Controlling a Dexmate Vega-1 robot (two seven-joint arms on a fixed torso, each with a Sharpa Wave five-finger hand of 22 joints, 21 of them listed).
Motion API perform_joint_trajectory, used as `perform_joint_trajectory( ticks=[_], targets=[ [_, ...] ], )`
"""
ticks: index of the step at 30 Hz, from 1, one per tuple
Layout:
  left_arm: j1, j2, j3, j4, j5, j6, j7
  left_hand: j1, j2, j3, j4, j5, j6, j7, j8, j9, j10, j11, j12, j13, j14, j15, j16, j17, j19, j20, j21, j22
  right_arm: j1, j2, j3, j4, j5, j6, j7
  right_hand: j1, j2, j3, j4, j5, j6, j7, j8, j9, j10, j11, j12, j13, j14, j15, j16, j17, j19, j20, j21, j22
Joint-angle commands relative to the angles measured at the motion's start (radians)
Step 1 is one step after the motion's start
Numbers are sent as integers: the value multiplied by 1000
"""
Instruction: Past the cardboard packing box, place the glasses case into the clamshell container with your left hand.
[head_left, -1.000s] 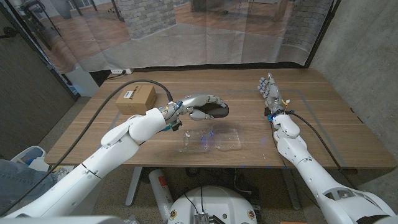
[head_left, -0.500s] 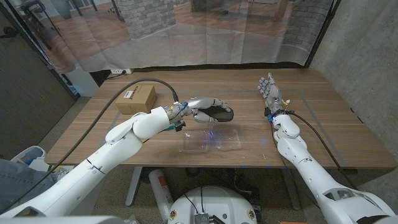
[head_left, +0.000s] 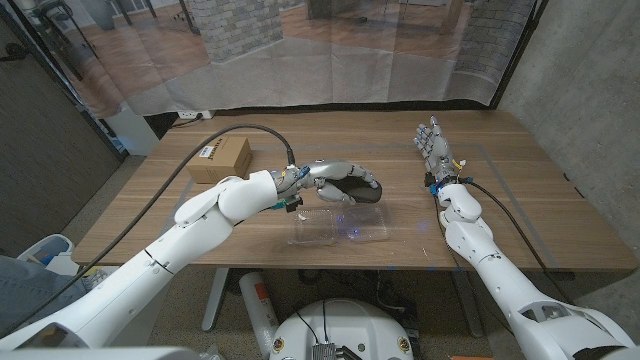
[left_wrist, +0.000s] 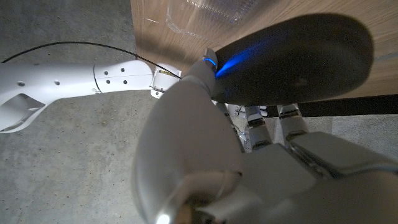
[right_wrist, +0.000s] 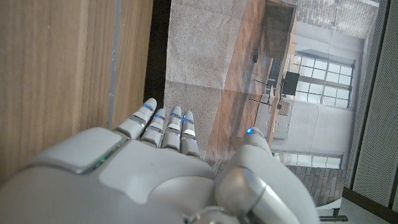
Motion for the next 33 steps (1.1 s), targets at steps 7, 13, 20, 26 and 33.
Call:
perform_joint_trajectory(
  ticks=[7, 13, 20, 26, 33],
  targets=[
    [-48, -24, 52, 25, 48, -6, -41, 12, 26, 63, 38, 5, 12, 0, -1, 1, 7, -12, 4, 4, 141, -160, 1, 186, 189, -205, 16, -1, -11, -2, 10, 0, 8, 3, 0, 3, 11, 0, -2, -1, 4, 0, 0, 5, 9, 0, -3, 4, 8, 3, -1, 4, 6, -12, 2, 3],
    [-52, -27, 69, 15, 107, 11, -37, 10, 24, 64, 38, 4, 11, -2, -2, 2, 5, -11, 3, 5, 136, -162, -5, 186, 178, -201, 17, -2, -11, -2, 11, 1, 9, 4, 1, 3, 11, 0, -2, -2, 4, 0, -1, 5, 9, 1, -3, 4, 8, 2, -1, 4, 6, -12, 2, 3],
    [-52, -32, 77, 13, 129, 21, -37, 4, 25, 64, 40, 1, 12, -4, -4, 2, 4, -12, 1, 6, 124, -161, -14, 185, 167, -197, 20, -4, -12, -1, 11, 2, 9, 3, 2, 3, 11, -1, -3, -2, 4, -1, -1, 5, 8, 1, -4, 4, 8, 3, -2, 4, 6, -12, 1, 3],
    [-53, -38, 84, 24, 132, 21, -33, -1, 25, 65, 42, 0, 13, -5, -5, 2, 1, -11, -1, 7, 120, -156, -20, 184, 160, -194, 22, -6, -12, -2, 12, 3, 10, 2, 4, 3, 11, -1, -3, -2, 4, 0, -1, 5, 8, -1, -4, 4, 9, 2, -1, 4, 7, -12, 1, 3],
    [-66, -55, 104, 54, 142, 13, -27, -5, 26, 65, 43, -2, 14, -6, -6, 2, 3, -13, -1, 7, 117, -155, -24, 184, 155, -193, 24, -7, -21, -4, 17, -4, 14, 2, 3, 3, 11, -1, -3, -2, 4, 0, -1, 5, 9, 0, -4, 4, 9, 2, -1, 4, 6, -12, 1, 3]
  ],
)
